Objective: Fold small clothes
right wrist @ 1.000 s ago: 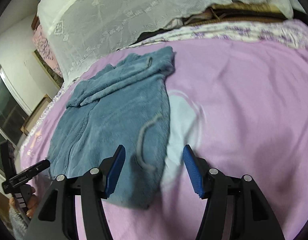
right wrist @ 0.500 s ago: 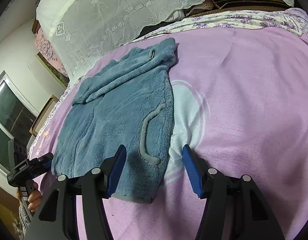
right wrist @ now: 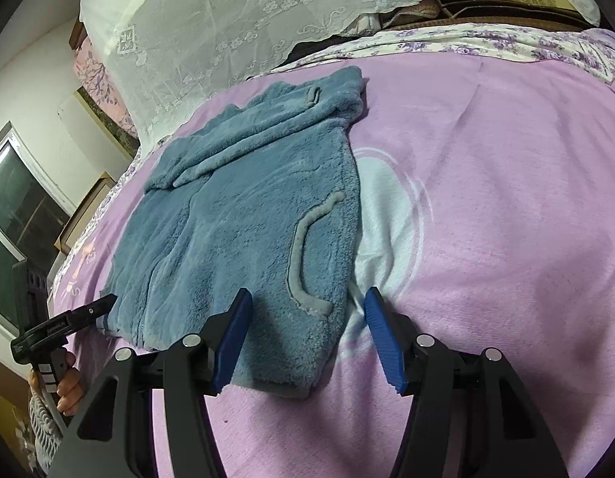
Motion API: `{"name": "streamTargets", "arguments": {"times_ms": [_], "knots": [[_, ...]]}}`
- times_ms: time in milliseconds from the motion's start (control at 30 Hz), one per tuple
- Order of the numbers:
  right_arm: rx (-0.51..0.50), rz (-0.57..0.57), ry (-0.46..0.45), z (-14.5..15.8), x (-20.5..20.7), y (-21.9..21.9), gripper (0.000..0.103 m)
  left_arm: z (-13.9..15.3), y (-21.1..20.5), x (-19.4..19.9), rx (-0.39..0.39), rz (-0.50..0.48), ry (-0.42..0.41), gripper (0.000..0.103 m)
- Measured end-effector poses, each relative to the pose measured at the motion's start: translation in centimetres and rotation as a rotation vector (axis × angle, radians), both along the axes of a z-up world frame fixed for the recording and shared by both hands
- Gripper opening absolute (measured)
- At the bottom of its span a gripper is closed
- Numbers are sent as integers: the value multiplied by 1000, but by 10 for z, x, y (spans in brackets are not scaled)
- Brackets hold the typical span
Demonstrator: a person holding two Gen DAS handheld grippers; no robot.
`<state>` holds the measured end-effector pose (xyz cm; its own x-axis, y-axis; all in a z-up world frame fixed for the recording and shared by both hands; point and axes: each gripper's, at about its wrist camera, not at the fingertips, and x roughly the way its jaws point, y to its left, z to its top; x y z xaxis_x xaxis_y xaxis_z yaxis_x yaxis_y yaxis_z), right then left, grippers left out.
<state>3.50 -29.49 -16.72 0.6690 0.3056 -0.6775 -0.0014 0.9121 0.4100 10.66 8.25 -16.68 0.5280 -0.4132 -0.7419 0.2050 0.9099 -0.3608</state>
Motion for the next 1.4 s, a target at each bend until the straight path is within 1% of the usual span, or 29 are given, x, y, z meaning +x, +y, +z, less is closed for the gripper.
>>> {"name": "streamTargets", "arguments": {"times_ms": [67,100,133,267,400,467,533,600,633,700,767,800,833,867,900,933,967,1033,1067,1133,1200,1233,1267,1333,1400], "knots": [[2,6,-4,0,-2,1,57,0,2,-2,-5,5,4,56],[3,8,-9,1,-3,2,51,-1,1,-2,-3,8,3,57],[12,20,-19,3,-4,3,48,-1,-2,-3,7,9,-3,58],[9,28,-17,2,-6,6,48,0,-8,-5,40,7,-17,58],[32,24,-35,5,-8,3,44,1,-6,-6,33,5,-19,57],[40,47,-57,8,-11,6,45,0,-6,-6,31,5,-19,57],[24,48,-28,3,-7,8,45,0,-7,-6,34,7,-17,60],[61,28,-4,-2,-4,1,42,-1,-8,-6,38,11,-18,63],[77,3,-7,-1,-5,-5,43,-1,-9,-6,42,12,-21,65],[75,-22,-1,-2,-6,-9,44,-1,-11,-6,56,5,-26,67],[53,-4,16,-4,-4,-4,45,-1,-12,-7,66,2,-29,67],[32,4,12,-4,-5,0,47,0,-12,-7,65,1,-31,65],[18,19,4,-2,-6,5,46,0,-12,-8,66,1,-34,63],[19,29,-3,-1,-7,7,42,1,-11,-9,63,3,-39,59],[22,39,-11,0,-9,9,34,1,-11,-8,60,5,-41,50],[22,50,-18,0,-9,11,30,2,-10,-8,50,0,-42,42],[23,53,-18,1,-9,12,30,2,-9,-8,40,0,-42,41],[49,51,3,-3,-6,8,31,2,-9,-7,38,1,-40,40],[69,51,14,-5,-5,6,31,1,-10,-6,44,3,-34,41],[92,49,20,-7,-3,4,32,-2,-11,-2,49,15,-21,50],[73,48,11,-6,-5,7,31,-2,-12,-1,51,16,-21,50],[66,48,4,-5,-7,8,24,-1,-13,-2,55,15,-24,49],[66,47,-3,-3,-7,8,19,0,-13,-3,55,13,-28,47],[67,38,-29,1,-11,7,16,2,-11,-6,40,7,-42,25],[63,28,-56,7,-15,6,15,7,-8,-10,28,22,-68,14]]}}
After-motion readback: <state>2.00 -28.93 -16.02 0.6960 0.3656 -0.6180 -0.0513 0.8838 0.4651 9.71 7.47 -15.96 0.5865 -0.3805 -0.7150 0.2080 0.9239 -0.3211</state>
